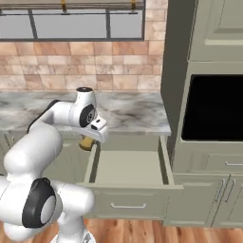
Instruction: Restock the sink supplies by placing the sponge and soap dispenser on the counter and next to the sink. Make sure the soap dispenser is upright.
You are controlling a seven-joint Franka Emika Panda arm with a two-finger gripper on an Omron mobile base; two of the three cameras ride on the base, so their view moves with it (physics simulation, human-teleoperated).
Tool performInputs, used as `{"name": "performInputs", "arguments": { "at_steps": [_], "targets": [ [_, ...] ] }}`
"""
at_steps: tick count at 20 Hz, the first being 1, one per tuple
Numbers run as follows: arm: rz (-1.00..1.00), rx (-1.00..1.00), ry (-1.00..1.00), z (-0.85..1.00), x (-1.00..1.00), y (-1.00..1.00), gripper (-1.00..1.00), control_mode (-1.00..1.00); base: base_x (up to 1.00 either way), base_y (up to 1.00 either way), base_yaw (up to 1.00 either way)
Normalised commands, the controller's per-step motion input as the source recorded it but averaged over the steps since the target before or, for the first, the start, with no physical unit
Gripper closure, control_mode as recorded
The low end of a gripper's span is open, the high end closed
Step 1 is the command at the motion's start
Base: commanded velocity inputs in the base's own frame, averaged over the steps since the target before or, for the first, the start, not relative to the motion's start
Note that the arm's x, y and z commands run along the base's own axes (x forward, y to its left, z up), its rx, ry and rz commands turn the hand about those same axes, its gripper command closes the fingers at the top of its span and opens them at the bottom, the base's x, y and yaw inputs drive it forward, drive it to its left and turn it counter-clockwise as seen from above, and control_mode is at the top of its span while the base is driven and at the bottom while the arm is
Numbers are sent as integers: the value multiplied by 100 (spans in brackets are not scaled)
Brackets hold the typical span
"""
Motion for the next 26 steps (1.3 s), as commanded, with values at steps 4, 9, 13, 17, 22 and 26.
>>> {"name": "performInputs", "arguments": {
  "at_steps": [4, 9, 13, 17, 22, 26],
  "targets": [
    [0, 0, 0, 0, 0, 0, 100, 100, -8, 100, 31],
    [0, 0, 0, 0, 0, 0, 100, 100, -8, 100, 39],
    [0, 0, 0, 0, 0, 0, 100, 100, -8, 100, 47],
    [0, 0, 0, 0, 0, 0, 100, 100, -4, 100, 49],
    [0, 0, 0, 0, 0, 0, 100, 100, -1, 100, 50],
    [0, 0, 0, 0, 0, 0, 100, 100, 0, 100, 50]
  ]
}}
